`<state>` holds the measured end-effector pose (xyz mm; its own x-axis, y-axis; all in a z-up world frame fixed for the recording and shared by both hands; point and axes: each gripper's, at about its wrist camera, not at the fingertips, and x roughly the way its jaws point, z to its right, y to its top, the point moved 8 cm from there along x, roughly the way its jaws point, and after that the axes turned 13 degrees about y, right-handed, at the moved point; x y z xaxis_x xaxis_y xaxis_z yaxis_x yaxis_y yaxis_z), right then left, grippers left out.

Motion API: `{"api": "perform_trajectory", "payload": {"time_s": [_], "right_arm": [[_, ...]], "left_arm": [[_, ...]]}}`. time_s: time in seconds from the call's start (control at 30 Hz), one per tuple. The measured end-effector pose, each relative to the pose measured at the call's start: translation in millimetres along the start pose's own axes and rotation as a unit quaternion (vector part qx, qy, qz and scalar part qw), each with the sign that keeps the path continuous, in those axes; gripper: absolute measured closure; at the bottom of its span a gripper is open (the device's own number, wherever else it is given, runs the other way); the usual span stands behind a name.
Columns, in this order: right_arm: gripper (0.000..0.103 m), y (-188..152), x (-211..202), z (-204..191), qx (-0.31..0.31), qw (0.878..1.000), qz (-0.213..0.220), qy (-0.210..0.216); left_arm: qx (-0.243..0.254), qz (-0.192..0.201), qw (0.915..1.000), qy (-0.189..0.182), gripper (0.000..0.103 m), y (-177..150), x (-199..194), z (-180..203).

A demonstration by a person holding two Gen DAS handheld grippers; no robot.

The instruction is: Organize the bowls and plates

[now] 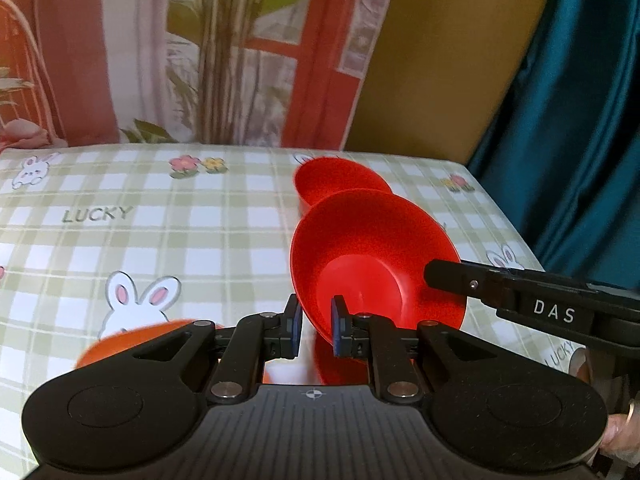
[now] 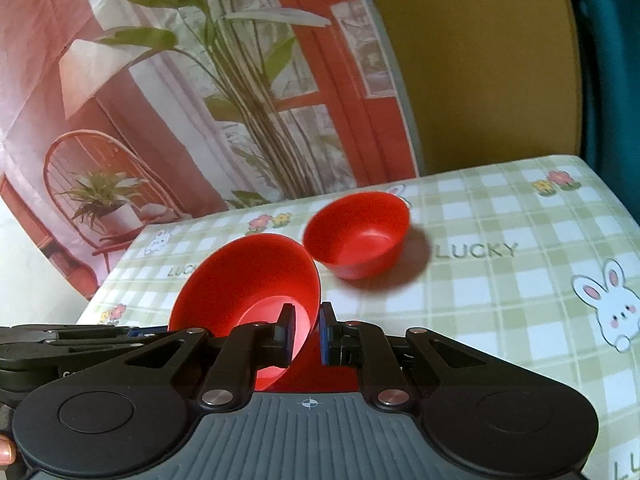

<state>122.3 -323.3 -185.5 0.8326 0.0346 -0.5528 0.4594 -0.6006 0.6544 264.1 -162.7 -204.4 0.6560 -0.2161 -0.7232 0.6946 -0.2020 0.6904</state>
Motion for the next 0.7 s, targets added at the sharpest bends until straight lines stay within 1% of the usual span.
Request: {"api": "perform_trajectory", "payload": {"time_s": [0.23,0.5,0.7], "right_arm": [[0.091,-15.6,-12.4,15.3,0.012,1.000,-0.006,-0.008],[0.091,-31.9,-13.3,21.6,0.025,0.999,-0.019,-0.009],[0.091,-37.0,-11.3,21.9,0.027,0.999,-0.025,-0.009]], "left_arm": [[0.022,-0.016,0.9996,-0.010,0.086,-16.5,2.2,16.8],[0.030,-0.036,0.9988,-0.012,0.086,-31.3,1.9,19.9],[0.029,-0.045,0.9985,-0.011,0.086,-34.6,5.8,19.2]]}}
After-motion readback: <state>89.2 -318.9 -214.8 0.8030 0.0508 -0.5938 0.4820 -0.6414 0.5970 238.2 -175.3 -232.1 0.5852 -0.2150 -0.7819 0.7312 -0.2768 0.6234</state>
